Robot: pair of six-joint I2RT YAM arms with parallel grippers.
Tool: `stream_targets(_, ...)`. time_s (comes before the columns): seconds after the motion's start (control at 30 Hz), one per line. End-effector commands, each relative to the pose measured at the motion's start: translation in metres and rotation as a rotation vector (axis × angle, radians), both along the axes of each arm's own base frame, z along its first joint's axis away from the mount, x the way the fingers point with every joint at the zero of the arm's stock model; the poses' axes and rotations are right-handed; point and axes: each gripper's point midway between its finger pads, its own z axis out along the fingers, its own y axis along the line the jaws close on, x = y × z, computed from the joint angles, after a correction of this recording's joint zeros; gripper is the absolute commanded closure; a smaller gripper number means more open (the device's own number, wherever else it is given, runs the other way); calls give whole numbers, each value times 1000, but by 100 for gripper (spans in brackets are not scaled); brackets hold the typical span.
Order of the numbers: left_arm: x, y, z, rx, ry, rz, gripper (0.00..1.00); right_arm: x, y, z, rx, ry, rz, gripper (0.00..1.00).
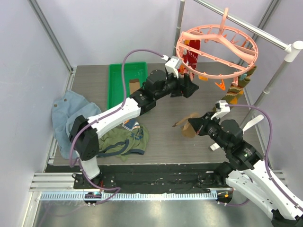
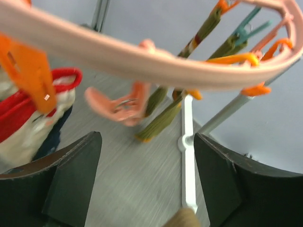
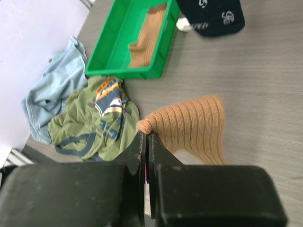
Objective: Remove the socks clipped to the hanger
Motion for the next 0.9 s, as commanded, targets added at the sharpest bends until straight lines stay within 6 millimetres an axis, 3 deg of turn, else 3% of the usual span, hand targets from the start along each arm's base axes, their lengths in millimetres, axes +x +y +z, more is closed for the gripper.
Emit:
stream_targets(0.0,-18,30,43,-58,-79,36,11,-6,7,28,25,-21,53,99)
stream_targets(0.07,-31,46,47,-32,-83,33,7,-10,12,37,35,-28,87,99)
stream_targets(0.1,-36,54,34,9,-86,33,6,-10,13,39,35,-29,92,99)
stream_targets(0.17,-51,75,40,27,-106,44,3,-11,14,46,40,-37,99,99)
stream_targets(0.23,-61,90,14,110,-83,42,2,-10,16,46,35,-33,106,99)
stream_targets(0.3,-74,111,6,145,-71,56,0,-6,18,48,32,-32,105,99)
stream_targets(0.43,-105,138,-27,208,-8,18,0,-11,40,55,84,-65,219,99)
stream_targets(0.47,-110,143,-46,227,20,17,0,-10,45,59,112,-93,238,99)
stream_targets(0.5,-116,149,-40,205,8,19,0,-15,53,62,133,-102,289,99)
stream_targets(0.7,-131,158,-43,192,2,-13,0,-18,82,76,242,-107,420,99)
stream_targets(0.87,-137,152,-45,190,-10,-63,0,-12,89,94,308,-140,425,99)
